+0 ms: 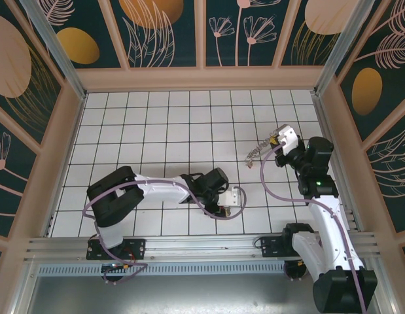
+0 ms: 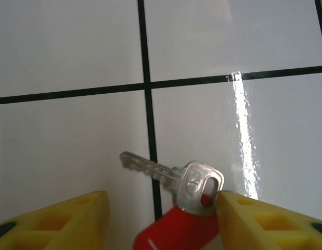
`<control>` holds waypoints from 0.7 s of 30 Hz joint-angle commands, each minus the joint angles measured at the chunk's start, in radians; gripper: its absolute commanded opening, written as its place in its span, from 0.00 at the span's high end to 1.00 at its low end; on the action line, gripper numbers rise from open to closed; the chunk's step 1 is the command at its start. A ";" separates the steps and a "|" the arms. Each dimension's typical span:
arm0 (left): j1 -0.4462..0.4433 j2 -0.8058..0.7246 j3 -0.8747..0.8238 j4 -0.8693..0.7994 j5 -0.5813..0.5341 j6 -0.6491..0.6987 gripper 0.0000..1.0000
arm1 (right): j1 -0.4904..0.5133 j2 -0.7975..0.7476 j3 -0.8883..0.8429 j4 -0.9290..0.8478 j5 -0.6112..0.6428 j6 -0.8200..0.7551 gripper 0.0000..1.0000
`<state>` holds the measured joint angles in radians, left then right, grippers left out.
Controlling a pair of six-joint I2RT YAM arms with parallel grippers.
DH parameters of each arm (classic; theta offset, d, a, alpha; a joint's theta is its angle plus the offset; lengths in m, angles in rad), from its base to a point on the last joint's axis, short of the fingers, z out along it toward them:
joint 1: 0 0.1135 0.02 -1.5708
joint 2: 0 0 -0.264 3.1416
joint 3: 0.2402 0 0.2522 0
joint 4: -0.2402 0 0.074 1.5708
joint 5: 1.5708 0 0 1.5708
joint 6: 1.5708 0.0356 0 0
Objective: Put the keys on the keyring
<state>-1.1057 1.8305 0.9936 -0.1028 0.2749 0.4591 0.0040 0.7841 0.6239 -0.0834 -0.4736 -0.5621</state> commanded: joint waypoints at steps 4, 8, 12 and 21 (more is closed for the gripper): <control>0.003 0.000 -0.015 -0.001 -0.203 0.042 0.46 | -0.013 -0.037 0.029 0.011 -0.034 0.006 1.00; 0.027 -0.013 -0.060 0.005 -0.256 0.046 0.49 | -0.014 -0.040 0.028 0.011 -0.040 0.005 1.00; 0.064 -0.046 -0.100 0.030 -0.233 0.021 0.50 | -0.015 -0.040 0.025 0.018 -0.046 0.008 1.00; 0.096 -0.205 -0.218 0.118 -0.034 0.130 0.47 | -0.016 -0.038 0.023 0.016 -0.062 0.010 1.00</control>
<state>-1.0073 1.7016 0.8211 0.0006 0.1371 0.5117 -0.0032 0.7635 0.6239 -0.0887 -0.4999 -0.5621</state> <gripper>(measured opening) 0.532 0.047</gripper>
